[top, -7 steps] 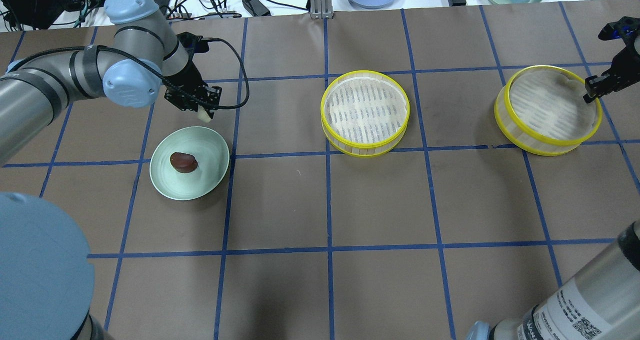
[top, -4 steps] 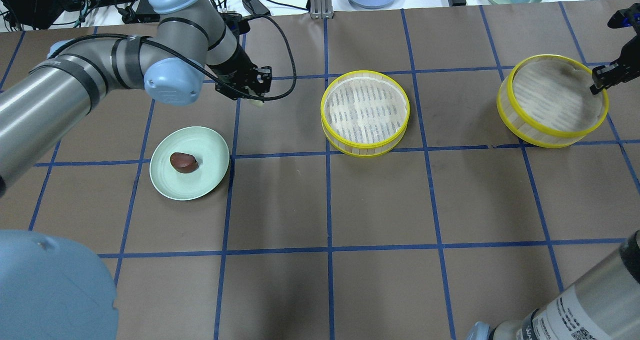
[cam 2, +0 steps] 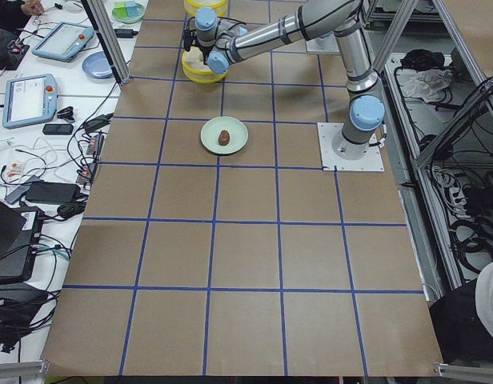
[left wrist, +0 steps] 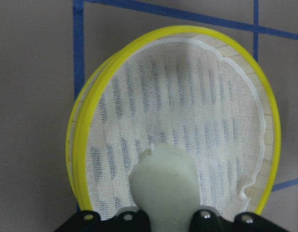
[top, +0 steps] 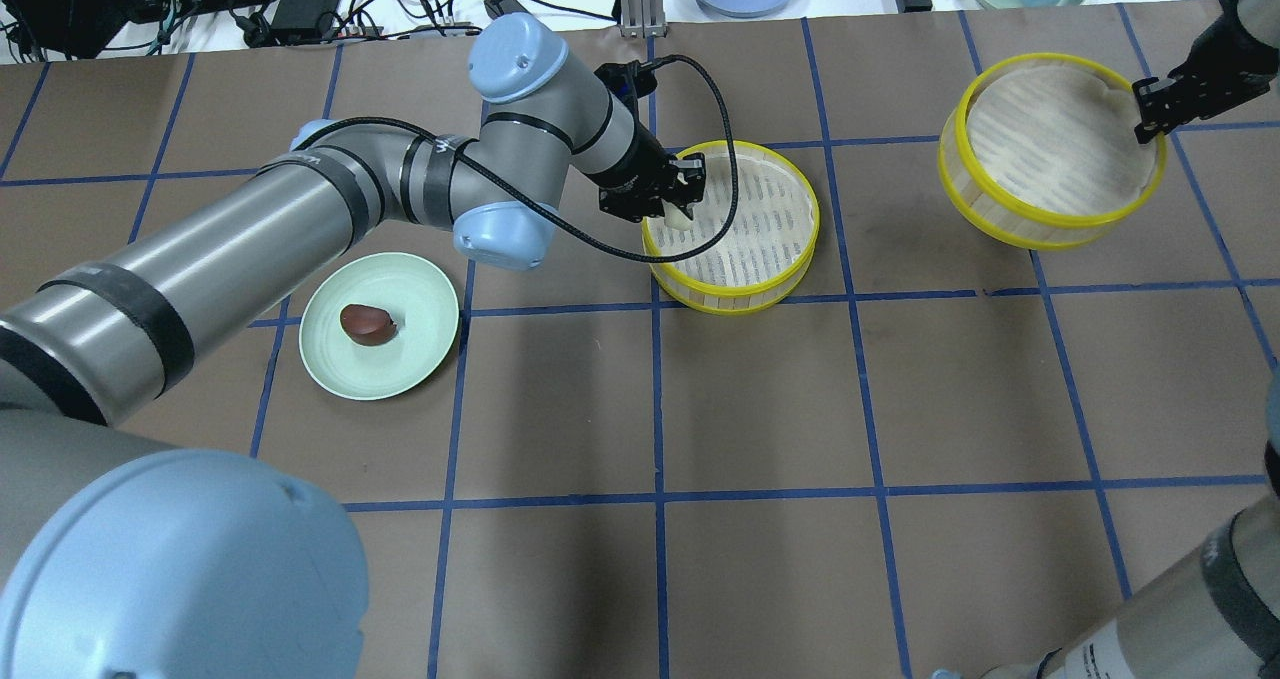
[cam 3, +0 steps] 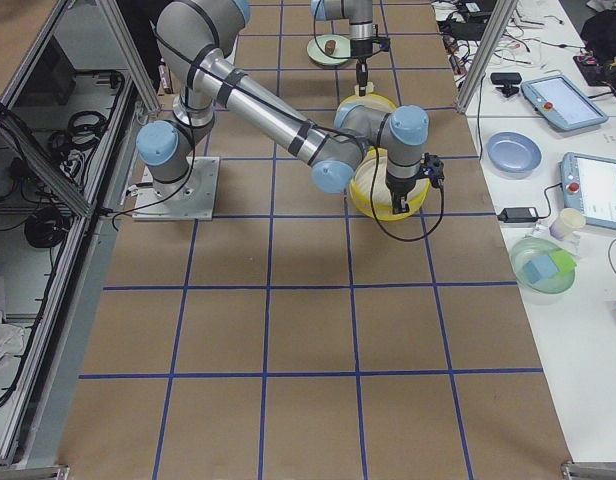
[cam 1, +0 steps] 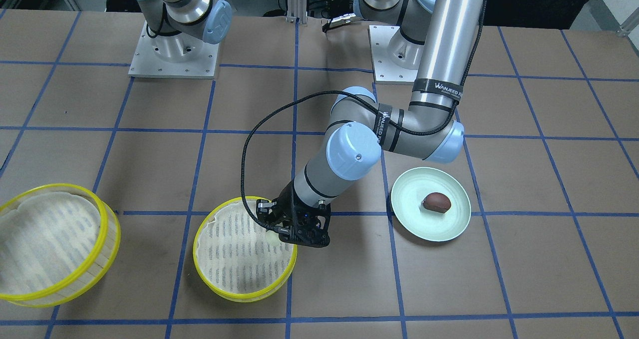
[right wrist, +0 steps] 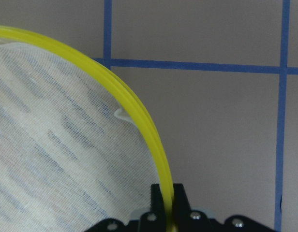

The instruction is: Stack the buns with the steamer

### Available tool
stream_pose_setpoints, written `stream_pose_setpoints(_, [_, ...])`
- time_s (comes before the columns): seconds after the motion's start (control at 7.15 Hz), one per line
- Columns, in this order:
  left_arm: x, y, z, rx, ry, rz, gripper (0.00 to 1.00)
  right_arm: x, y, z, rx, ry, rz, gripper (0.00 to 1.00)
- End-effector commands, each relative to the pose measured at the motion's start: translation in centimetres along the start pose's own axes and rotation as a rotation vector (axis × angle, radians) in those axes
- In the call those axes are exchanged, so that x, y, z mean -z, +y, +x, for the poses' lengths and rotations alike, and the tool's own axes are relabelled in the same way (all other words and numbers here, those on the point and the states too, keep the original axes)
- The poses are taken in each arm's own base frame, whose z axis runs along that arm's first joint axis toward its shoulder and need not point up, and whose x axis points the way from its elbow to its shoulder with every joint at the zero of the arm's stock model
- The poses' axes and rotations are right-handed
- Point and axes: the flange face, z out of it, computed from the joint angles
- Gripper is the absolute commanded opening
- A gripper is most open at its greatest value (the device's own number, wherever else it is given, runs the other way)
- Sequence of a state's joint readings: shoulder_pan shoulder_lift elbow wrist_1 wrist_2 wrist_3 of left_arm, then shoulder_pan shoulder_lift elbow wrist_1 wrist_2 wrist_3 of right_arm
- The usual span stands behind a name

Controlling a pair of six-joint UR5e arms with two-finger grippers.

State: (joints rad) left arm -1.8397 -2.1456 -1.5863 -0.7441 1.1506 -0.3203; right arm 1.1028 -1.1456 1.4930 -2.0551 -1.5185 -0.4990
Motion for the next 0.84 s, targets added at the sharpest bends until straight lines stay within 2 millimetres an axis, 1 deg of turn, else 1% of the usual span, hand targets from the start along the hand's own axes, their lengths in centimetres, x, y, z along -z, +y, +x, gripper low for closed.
stream_pose_setpoints(0.0, [-1.9,0.1,0.3,-0.017,0.008,0.005,1.00,2.1,-0.3,-3.4,-0.094,0.003,0.022,0.00])
stream_pose_setpoints(0.14, [-1.8,0.0,0.5,-0.019,0.010,0.009,1.00,2.4,-0.7,-5.2,-0.078,0.002,0.031,0.00])
stream_pose_setpoints(0.28, [-1.1,-0.1,0.8,-0.024,0.014,0.018,1.00,2.3,-0.9,-7.0,-0.112,0.002,0.025,0.00])
stream_pose_setpoints(0.42, [0.0,-0.3,1.4,-0.031,0.016,0.038,1.00,3.1,-0.9,-8.0,-0.133,0.046,0.021,0.00])
stream_pose_setpoints(0.56, [0.6,-0.7,1.8,-0.033,0.018,0.050,1.00,3.9,-1.1,-9.8,-0.107,0.052,0.033,0.00])
stream_pose_setpoints(0.7, [0.6,-1.0,1.9,-0.022,0.020,0.053,1.00,4.1,-1.1,-10.4,-0.100,0.057,0.033,0.00])
